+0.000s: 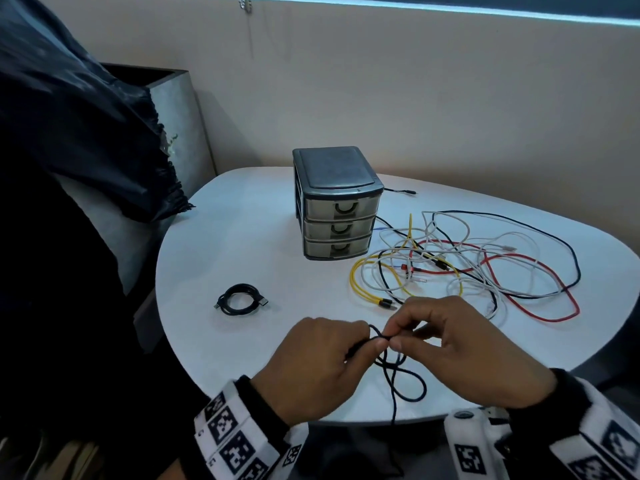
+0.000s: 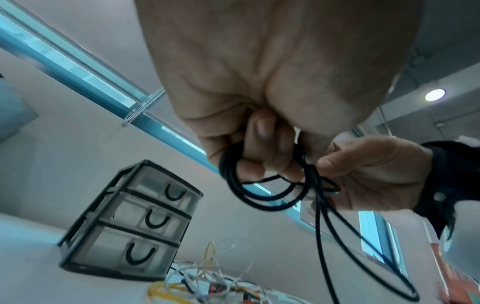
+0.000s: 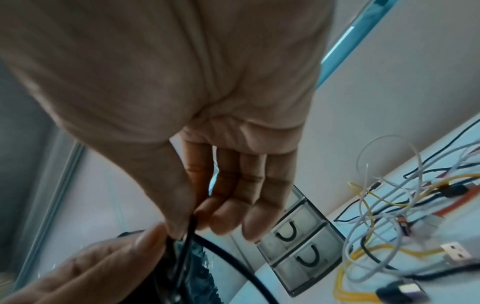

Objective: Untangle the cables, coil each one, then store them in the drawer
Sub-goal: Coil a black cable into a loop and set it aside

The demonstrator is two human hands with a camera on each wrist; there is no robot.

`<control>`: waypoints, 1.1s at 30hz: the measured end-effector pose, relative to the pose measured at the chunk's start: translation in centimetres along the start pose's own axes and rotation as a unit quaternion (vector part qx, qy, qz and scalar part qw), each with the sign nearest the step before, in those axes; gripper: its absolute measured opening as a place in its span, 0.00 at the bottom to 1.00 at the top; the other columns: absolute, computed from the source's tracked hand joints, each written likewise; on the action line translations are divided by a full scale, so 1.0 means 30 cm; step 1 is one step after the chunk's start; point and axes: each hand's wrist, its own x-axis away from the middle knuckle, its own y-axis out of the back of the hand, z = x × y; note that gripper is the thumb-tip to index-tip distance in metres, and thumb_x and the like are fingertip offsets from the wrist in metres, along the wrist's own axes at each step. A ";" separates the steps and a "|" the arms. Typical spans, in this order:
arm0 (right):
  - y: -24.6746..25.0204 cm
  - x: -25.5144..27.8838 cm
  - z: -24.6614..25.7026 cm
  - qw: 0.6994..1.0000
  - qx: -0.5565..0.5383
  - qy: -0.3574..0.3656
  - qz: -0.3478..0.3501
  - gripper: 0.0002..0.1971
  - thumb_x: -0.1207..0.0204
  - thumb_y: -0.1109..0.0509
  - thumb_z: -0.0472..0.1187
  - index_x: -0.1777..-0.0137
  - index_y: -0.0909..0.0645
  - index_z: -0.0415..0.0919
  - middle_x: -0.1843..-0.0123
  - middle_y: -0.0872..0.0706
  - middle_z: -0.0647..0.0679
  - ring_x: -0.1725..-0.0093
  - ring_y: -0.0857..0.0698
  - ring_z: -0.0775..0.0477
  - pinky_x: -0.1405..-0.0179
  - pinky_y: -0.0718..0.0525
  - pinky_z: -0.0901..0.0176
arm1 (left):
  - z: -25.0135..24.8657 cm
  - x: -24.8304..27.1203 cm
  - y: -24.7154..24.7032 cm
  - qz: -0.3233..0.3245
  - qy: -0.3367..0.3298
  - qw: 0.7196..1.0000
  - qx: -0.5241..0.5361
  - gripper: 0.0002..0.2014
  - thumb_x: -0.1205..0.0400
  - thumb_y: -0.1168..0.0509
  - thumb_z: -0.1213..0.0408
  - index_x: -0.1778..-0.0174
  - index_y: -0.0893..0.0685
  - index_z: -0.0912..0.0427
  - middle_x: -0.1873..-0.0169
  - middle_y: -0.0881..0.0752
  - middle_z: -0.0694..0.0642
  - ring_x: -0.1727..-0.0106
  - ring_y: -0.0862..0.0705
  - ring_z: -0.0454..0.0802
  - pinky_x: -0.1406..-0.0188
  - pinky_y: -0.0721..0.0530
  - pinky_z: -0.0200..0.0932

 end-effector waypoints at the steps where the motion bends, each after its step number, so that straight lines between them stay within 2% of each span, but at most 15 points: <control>1: -0.003 0.004 -0.002 1.000 0.012 -0.002 0.004 0.08 0.23 0.26 0.37 0.58 0.12 0.52 0.61 0.12 0.57 0.55 0.13 0.52 0.50 0.15 0.50 | -0.002 0.006 -0.014 -0.009 0.001 1.000 0.001 0.22 0.11 0.47 0.44 0.69 0.34 0.50 0.78 0.33 0.47 0.75 0.32 0.50 0.75 0.35 0.43; 4: -0.012 0.014 0.000 1.000 -0.014 -0.015 0.004 0.10 0.22 0.27 0.35 0.56 0.12 0.53 0.62 0.13 0.54 0.60 0.15 0.51 0.53 0.14 0.47 | -0.008 0.016 -0.033 -0.063 0.020 0.997 0.042 0.22 0.11 0.44 0.47 0.70 0.35 0.51 0.78 0.35 0.48 0.75 0.33 0.50 0.75 0.35 0.42; 6: -0.018 0.008 0.003 0.996 -0.082 -0.024 -0.012 0.11 0.22 0.28 0.31 0.54 0.12 0.51 0.63 0.14 0.50 0.63 0.17 0.44 0.62 0.15 0.51 | -0.019 0.017 -0.036 -0.109 0.033 0.992 0.060 0.22 0.11 0.43 0.49 0.70 0.35 0.51 0.78 0.34 0.48 0.76 0.32 0.49 0.76 0.33 0.43; 8: -0.025 -0.007 0.006 0.983 -0.173 -0.043 -0.045 0.11 0.23 0.29 0.27 0.52 0.12 0.43 0.65 0.16 0.45 0.67 0.19 0.46 0.69 0.17 0.57 | -0.033 0.014 -0.040 -0.162 0.050 0.983 0.068 0.21 0.11 0.43 0.51 0.70 0.35 0.51 0.78 0.35 0.47 0.76 0.33 0.48 0.77 0.34 0.43; 11: -0.049 -0.031 0.019 0.953 -0.274 -0.073 -0.103 0.06 0.25 0.29 0.22 0.55 0.17 0.32 0.66 0.18 0.39 0.70 0.19 0.47 0.72 0.16 0.59 | -0.041 -0.001 -0.048 -0.238 0.094 0.964 0.069 0.21 0.11 0.44 0.51 0.70 0.38 0.50 0.78 0.39 0.47 0.77 0.37 0.49 0.78 0.36 0.45; 13: -0.072 -0.036 0.025 0.966 -0.218 -0.053 -0.131 0.08 0.26 0.30 0.22 0.60 0.19 0.34 0.68 0.18 0.44 0.71 0.18 0.49 0.74 0.17 0.60 | -0.038 -0.012 -0.059 -0.276 0.129 0.948 0.092 0.22 0.12 0.44 0.50 0.71 0.39 0.52 0.79 0.39 0.48 0.77 0.38 0.49 0.79 0.36 0.49; 15: -0.093 -0.034 0.040 0.984 -0.138 -0.020 -0.113 0.13 0.26 0.32 0.23 0.62 0.19 0.42 0.67 0.17 0.53 0.71 0.19 0.54 0.76 0.20 0.60 | -0.034 -0.015 -0.069 -0.301 0.156 0.933 0.123 0.22 0.13 0.45 0.49 0.72 0.39 0.52 0.79 0.38 0.51 0.77 0.39 0.47 0.78 0.36 0.48; 17: -0.099 -0.027 0.047 0.991 -0.112 -0.006 -0.075 0.16 0.25 0.33 0.24 0.60 0.16 0.48 0.60 0.15 0.56 0.68 0.19 0.54 0.75 0.22 0.55 | -0.030 -0.009 -0.078 -0.304 0.156 0.932 0.123 0.22 0.13 0.45 0.49 0.72 0.39 0.51 0.78 0.37 0.54 0.77 0.38 0.48 0.78 0.36 0.48; 19: -0.092 -0.018 0.051 0.980 -0.189 -0.020 -0.053 0.14 0.25 0.29 0.25 0.54 0.15 0.47 0.55 0.12 0.51 0.67 0.17 0.48 0.75 0.22 0.55 | -0.023 0.001 -0.078 -0.288 0.130 0.943 0.104 0.21 0.12 0.45 0.49 0.70 0.39 0.49 0.78 0.38 0.49 0.77 0.38 0.46 0.78 0.36 0.47; 22: -0.089 -0.022 0.040 0.958 -0.268 -0.079 -0.069 0.12 0.27 0.23 0.29 0.48 0.16 0.44 0.61 0.11 0.44 0.69 0.13 0.45 0.75 0.19 0.56 | -0.007 0.013 -0.066 -0.254 0.091 0.957 0.103 0.21 0.12 0.43 0.47 0.70 0.32 0.50 0.78 0.36 0.44 0.77 0.36 0.43 0.78 0.34 0.42; 24: -0.092 -0.027 0.016 0.977 -0.181 -0.076 -0.086 0.09 0.27 0.22 0.34 0.50 0.13 0.47 0.65 0.11 0.48 0.68 0.12 0.49 0.74 0.20 0.63 | 0.006 0.021 -0.065 -0.214 0.071 0.969 0.101 0.20 0.14 0.39 0.45 0.69 0.26 0.52 0.78 0.31 0.45 0.76 0.32 0.44 0.76 0.32 0.39; 26: -0.094 -0.026 -0.007 0.994 -0.039 -0.036 -0.099 0.04 0.24 0.24 0.39 0.56 0.10 0.50 0.65 0.11 0.59 0.62 0.12 0.56 0.69 0.23 0.71 | 0.022 0.034 -0.070 -0.168 0.062 0.981 0.076 0.20 0.17 0.36 0.41 0.68 0.24 0.51 0.77 0.27 0.46 0.75 0.28 0.45 0.75 0.30 0.36; 29: -0.093 -0.021 -0.014 0.990 0.029 -0.027 -0.136 0.05 0.22 0.27 0.43 0.55 0.10 0.54 0.55 0.10 0.67 0.50 0.15 0.65 0.61 0.20 0.70 | 0.047 0.040 -0.079 -0.154 0.085 0.984 0.034 0.19 0.18 0.33 0.43 0.68 0.27 0.50 0.77 0.25 0.47 0.74 0.27 0.47 0.75 0.27 0.39; 32: -0.092 -0.008 0.018 0.994 -0.077 -0.021 -0.077 0.08 0.20 0.27 0.42 0.62 0.15 0.50 0.56 0.09 0.54 0.52 0.13 0.57 0.52 0.16 0.54 | 0.056 0.011 -0.058 -0.195 0.121 0.973 -0.001 0.18 0.21 0.30 0.51 0.69 0.30 0.51 0.80 0.29 0.46 0.76 0.30 0.49 0.78 0.28 0.44; 33: -0.084 0.001 0.037 0.991 -0.120 -0.013 -0.055 0.09 0.21 0.27 0.41 0.64 0.17 0.48 0.59 0.10 0.50 0.56 0.13 0.55 0.53 0.17 0.55 | 0.062 -0.002 -0.047 -0.208 0.124 0.970 -0.021 0.17 0.22 0.29 0.54 0.69 0.31 0.52 0.80 0.30 0.46 0.77 0.31 0.49 0.78 0.30 0.44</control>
